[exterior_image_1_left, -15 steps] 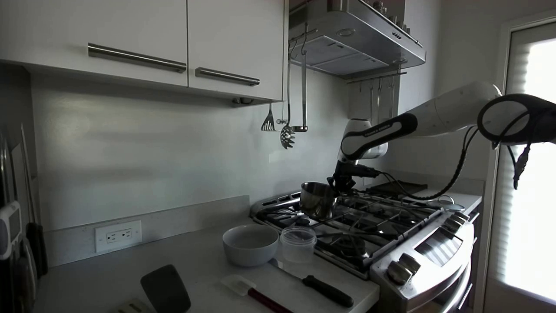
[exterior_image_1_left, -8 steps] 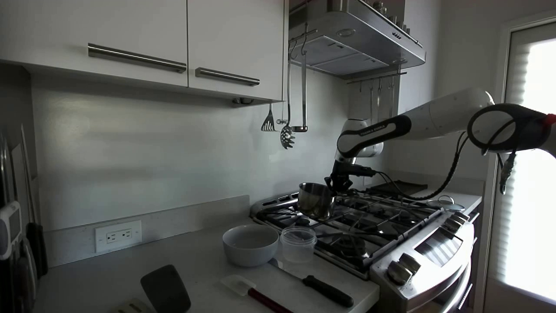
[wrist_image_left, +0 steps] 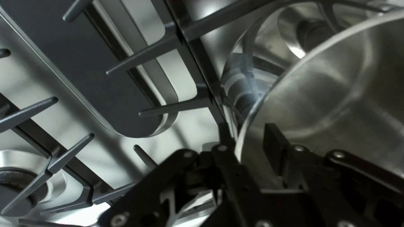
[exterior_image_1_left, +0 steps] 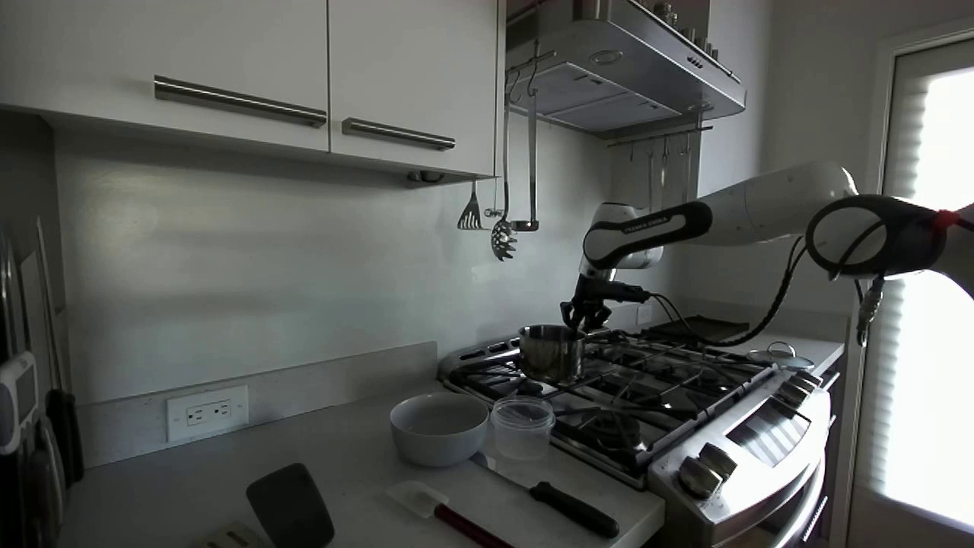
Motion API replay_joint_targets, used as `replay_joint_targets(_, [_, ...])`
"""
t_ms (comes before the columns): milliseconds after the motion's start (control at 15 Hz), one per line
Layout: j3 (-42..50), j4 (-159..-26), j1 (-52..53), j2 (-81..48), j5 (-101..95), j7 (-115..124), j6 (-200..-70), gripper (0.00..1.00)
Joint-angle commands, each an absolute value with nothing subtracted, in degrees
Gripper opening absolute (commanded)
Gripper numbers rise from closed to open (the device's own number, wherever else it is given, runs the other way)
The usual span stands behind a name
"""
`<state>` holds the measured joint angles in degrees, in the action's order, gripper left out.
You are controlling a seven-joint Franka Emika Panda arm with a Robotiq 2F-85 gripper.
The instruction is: Move the pot forward
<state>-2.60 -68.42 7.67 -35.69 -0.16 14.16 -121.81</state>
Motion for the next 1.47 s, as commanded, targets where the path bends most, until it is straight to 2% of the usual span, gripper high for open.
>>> replay_joint_targets(0, [-2.59, -64.53, 8.16, -37.46, 0.22, 12.71, -120.09, 0.66])
replay_joint_targets(200, [-2.29, -64.58, 8.53, -36.57, -0.30, 12.48, -119.77, 0.88])
replay_joint_targets(333, [-2.18, -65.70, 8.56, -34.99, -0.61, 12.11, -119.96, 0.99])
replay_joint_targets(867, [-3.16, -74.66, 7.47, -25.50, -0.38, 8.54, -122.07, 1.00])
replay_joint_targets(1400, [-3.58, -89.76, 5.90, -13.64, 3.38, 5.88, -126.95, 1.00])
